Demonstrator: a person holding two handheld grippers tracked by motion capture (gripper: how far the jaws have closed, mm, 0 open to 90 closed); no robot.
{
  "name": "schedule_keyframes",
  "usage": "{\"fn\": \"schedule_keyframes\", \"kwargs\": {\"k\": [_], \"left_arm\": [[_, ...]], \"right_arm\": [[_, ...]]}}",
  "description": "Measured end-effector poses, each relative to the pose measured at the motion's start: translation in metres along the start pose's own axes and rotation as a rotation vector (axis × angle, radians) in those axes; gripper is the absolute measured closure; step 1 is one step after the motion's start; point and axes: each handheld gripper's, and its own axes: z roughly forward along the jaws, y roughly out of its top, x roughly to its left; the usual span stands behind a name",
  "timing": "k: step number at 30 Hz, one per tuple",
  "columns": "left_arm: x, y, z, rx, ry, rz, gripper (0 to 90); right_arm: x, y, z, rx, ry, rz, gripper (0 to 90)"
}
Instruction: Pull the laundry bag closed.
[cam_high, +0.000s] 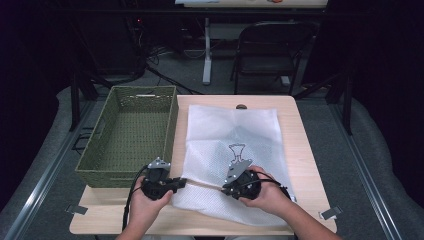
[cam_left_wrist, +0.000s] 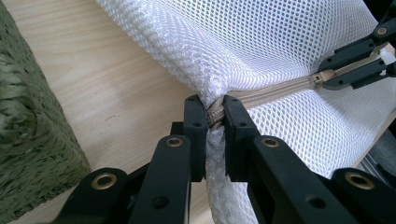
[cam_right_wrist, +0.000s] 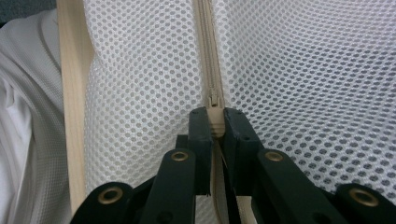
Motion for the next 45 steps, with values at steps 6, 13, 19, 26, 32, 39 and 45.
{"fn": "schedule_keyframes", "kwargs": {"k": [6,13,19,26,32,39,45], "left_arm": [[0.001,-0.001,0.001,-0.002,0.002,-0.009,82.1],[0.002,-0.003,0.001,0.005,0.001,-0.009,82.0],[0.003,-0.004,0.001,0.008,0.003,-0.015,82.1],[0.005,-0.006,0.001,0.009,0.010,-0.018,82.0],[0.005,-0.005,0.001,0.010,0.013,-0.019,82.0],[0.006,-0.006,0.001,0.016,0.012,-0.017,82.0],[0.006,-0.007,0.002,0.018,0.012,-0.017,82.0]], "right_arm": [[-0.001,-0.006,-0.003,0.010,-0.006,-0.004,82.0],[-0.003,-0.013,-0.005,0.008,0.000,-0.009,82.0],[-0.004,-0.018,-0.008,0.018,-0.003,-0.006,82.0],[-0.008,-0.028,-0.012,0.038,-0.013,0.004,82.0],[-0.011,-0.036,-0.017,0.053,-0.018,0.020,82.0],[-0.014,-0.042,-0.021,0.079,-0.016,0.021,82.0],[-0.014,-0.047,-0.025,0.100,-0.019,0.031,82.0]]}}
